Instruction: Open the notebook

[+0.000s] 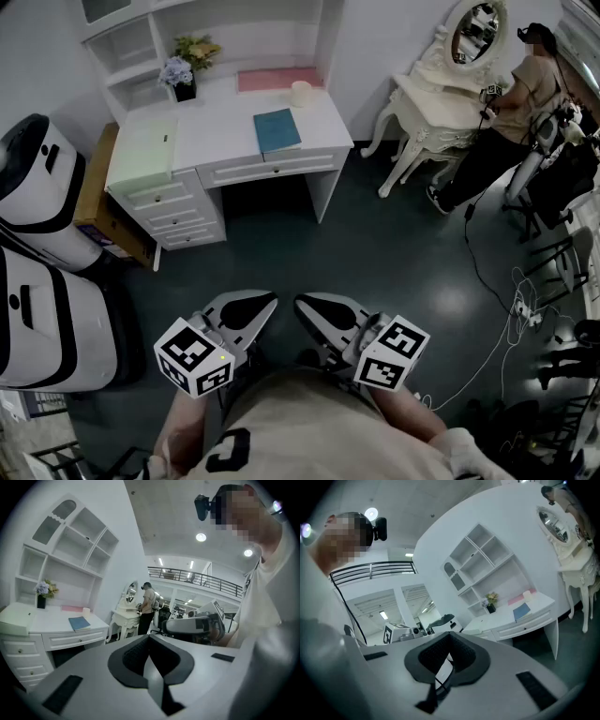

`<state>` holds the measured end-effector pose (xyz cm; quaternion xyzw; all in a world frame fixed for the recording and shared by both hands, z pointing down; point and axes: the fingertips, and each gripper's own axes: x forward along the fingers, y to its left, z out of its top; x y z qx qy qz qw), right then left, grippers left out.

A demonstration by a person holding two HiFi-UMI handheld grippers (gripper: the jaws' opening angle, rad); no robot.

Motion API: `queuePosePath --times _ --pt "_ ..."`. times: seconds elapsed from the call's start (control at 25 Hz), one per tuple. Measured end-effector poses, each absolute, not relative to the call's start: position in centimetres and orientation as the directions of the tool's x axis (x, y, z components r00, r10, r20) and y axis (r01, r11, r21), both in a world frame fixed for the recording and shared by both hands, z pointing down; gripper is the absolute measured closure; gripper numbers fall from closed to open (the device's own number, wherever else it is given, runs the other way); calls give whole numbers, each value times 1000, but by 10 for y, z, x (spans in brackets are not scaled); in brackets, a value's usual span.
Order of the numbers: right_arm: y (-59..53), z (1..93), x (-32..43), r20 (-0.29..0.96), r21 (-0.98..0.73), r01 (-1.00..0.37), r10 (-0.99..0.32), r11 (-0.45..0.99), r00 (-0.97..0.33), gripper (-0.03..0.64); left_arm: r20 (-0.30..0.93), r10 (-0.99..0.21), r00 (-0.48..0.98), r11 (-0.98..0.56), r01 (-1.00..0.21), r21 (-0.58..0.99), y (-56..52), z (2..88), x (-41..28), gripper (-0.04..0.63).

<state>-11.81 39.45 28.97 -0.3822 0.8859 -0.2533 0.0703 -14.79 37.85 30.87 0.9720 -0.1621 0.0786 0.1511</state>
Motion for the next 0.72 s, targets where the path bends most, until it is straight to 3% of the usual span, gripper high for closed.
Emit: queuePosePath --times 0.72 --pt "429 292 -28 99 -416 -731 -772 541 -627 603 255 -170 952 -925 -243 292 421 318 -33 580"
